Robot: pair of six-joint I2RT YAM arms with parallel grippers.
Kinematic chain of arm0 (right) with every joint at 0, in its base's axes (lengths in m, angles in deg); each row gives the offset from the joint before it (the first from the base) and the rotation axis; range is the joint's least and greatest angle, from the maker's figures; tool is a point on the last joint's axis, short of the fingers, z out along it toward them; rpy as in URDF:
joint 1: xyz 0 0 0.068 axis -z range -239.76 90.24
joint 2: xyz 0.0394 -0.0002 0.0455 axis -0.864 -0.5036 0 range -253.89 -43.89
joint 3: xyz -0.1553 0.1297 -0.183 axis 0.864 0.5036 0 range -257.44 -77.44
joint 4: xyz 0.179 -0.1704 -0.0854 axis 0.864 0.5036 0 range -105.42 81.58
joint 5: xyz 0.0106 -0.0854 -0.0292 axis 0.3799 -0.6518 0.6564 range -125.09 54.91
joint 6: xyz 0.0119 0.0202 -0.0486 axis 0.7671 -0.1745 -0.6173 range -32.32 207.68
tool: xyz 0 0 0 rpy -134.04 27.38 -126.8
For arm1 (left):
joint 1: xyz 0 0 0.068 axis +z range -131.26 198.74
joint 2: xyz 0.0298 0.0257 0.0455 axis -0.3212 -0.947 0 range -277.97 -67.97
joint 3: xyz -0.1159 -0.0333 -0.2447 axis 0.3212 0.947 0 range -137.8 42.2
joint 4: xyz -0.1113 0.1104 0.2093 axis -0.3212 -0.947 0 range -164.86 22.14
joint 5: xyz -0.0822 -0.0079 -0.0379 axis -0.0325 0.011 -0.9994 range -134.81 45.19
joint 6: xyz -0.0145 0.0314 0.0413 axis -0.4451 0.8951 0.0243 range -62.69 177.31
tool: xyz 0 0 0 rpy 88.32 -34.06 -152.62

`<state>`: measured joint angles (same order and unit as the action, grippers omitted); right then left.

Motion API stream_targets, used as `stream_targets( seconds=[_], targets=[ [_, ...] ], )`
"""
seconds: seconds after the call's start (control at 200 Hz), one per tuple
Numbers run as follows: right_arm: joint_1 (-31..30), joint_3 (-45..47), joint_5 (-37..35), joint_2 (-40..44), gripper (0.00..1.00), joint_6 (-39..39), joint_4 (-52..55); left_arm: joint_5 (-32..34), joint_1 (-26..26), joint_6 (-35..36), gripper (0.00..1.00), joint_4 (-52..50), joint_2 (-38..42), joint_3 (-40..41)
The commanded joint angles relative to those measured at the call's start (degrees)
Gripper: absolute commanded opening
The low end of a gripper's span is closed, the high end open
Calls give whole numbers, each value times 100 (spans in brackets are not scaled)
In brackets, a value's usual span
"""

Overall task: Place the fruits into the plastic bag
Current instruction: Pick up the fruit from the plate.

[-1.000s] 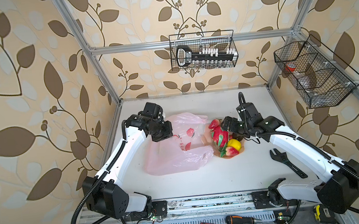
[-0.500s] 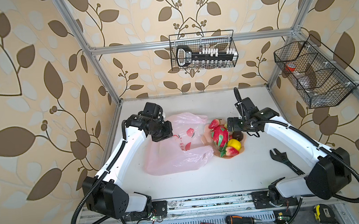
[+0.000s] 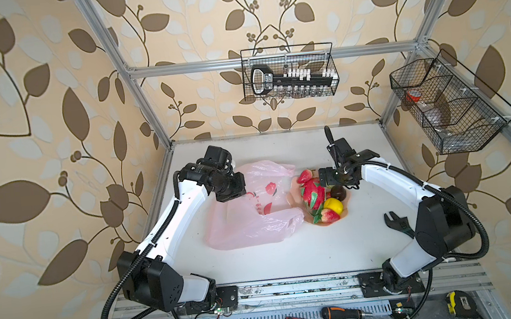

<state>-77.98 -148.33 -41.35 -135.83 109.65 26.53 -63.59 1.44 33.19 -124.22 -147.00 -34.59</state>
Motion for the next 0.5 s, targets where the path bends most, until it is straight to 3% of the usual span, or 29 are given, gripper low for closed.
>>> stream_targets(
  seconds=[0.0,0.495],
  targets=[
    [38,-283,93,-128,100,-215,-117,103,-37,163,0,-130,71,-203],
    [130,-379,231,-553,99,-361,-215,81,-37,179,0,-134,-66,-317]
  ],
)
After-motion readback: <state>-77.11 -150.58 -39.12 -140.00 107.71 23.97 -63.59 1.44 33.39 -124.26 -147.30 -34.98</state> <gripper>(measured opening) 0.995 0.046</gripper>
